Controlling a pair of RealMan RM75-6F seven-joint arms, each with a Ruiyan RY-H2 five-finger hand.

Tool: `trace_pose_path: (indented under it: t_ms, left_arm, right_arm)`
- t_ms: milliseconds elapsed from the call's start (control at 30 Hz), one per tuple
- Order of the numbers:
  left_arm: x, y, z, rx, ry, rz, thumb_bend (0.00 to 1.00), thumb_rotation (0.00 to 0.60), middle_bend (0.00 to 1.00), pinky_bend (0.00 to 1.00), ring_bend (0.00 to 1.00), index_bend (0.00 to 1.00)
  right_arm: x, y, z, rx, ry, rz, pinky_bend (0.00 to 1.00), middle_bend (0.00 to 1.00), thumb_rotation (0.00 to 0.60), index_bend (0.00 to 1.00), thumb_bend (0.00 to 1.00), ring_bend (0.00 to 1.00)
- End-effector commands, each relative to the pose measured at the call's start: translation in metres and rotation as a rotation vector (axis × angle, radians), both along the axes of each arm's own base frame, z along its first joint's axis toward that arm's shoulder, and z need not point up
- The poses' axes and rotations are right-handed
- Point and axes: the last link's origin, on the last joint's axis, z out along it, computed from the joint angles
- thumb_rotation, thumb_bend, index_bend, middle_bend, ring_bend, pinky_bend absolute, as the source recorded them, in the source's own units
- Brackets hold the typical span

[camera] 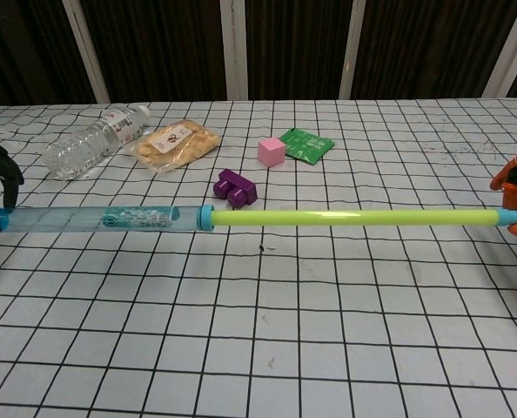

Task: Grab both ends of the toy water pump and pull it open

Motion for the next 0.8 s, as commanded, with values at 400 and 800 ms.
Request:
trace_pose_path:
  t_ms: [400,800]
  left_arm:
    - [-0.001,-0.003,0.005,-0.026,-0.021,0.010,0.21,0.600,0.10,0.06,0.02,0.12]
    - [0.005,-0.028,0.022,0.026,-0.141,-0.020,0.20,0.600,0.06,0.04,0.01,0.11]
  right_arm:
    - [-0.012,0.002,0.016,0.083,0.164,-0.088,0.00,0.00,0.600,0.00,0.45,0.00]
    - [-0.018,0.019,0.032,0.036,0.147,-0.060,0.00,0.00,0.600,0.00,0.44,0.00]
